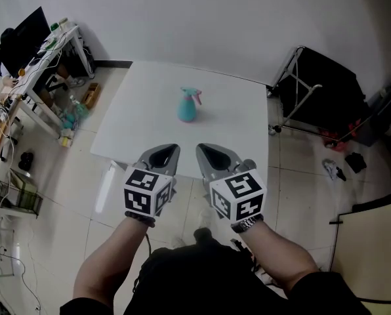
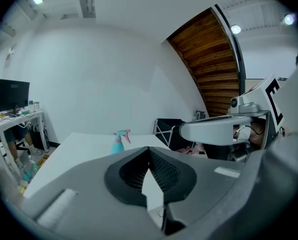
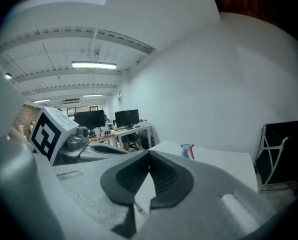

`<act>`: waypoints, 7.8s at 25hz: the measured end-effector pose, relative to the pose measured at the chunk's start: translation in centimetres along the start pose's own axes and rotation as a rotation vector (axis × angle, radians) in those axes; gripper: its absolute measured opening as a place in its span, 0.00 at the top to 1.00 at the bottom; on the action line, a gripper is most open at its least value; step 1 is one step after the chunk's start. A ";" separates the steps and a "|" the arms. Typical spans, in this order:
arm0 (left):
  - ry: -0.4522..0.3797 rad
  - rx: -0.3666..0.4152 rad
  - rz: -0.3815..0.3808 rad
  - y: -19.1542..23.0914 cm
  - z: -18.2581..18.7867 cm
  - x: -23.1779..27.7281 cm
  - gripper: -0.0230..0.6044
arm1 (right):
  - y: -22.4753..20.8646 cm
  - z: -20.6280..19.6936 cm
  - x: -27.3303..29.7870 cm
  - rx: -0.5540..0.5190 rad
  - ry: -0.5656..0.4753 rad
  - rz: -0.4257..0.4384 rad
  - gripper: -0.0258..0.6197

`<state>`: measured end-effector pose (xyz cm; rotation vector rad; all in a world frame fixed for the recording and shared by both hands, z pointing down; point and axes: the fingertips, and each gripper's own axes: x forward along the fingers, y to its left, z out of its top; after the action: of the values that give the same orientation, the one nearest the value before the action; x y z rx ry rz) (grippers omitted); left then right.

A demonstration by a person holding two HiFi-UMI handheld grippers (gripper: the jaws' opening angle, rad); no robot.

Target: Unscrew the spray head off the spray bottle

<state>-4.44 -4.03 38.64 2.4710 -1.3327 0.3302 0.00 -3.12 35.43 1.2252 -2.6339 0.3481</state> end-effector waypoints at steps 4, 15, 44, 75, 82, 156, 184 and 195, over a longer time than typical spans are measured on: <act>0.011 -0.012 0.013 0.2 0.1 1.7 0.94 | -1.6 0.0 0.8 0.003 0.011 0.016 0.97; 0.046 -0.041 0.055 0.7 0.0 6.3 0.94 | -5.8 -0.5 3.0 0.014 0.052 0.064 0.97; 0.075 -0.068 0.149 1.9 -0.4 10.3 0.94 | -8.7 -1.3 6.3 -0.033 0.137 0.192 0.97; 0.173 -0.046 0.078 8.9 -3.4 16.1 0.77 | -11.5 -0.1 12.4 -0.042 0.192 0.113 0.97; 0.201 -0.045 0.052 10.3 -3.8 17.7 0.67 | -12.3 0.5 13.5 -0.030 0.196 0.093 0.97; 0.459 0.369 -0.152 13.1 -12.5 27.4 0.32 | -14.2 0.6 20.2 -0.262 0.546 0.265 0.67; 0.648 0.882 -0.025 12.9 -10.3 21.1 0.34 | -12.5 -5.5 16.4 -0.239 0.686 0.395 0.65; 0.711 0.997 0.028 12.2 -9.3 19.8 0.34 | -12.1 -6.6 15.8 -0.098 0.673 0.402 0.66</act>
<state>-4.44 -22.07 56.02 2.5080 -0.9758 2.0545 -0.04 -20.05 47.74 0.4195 -2.2316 0.5701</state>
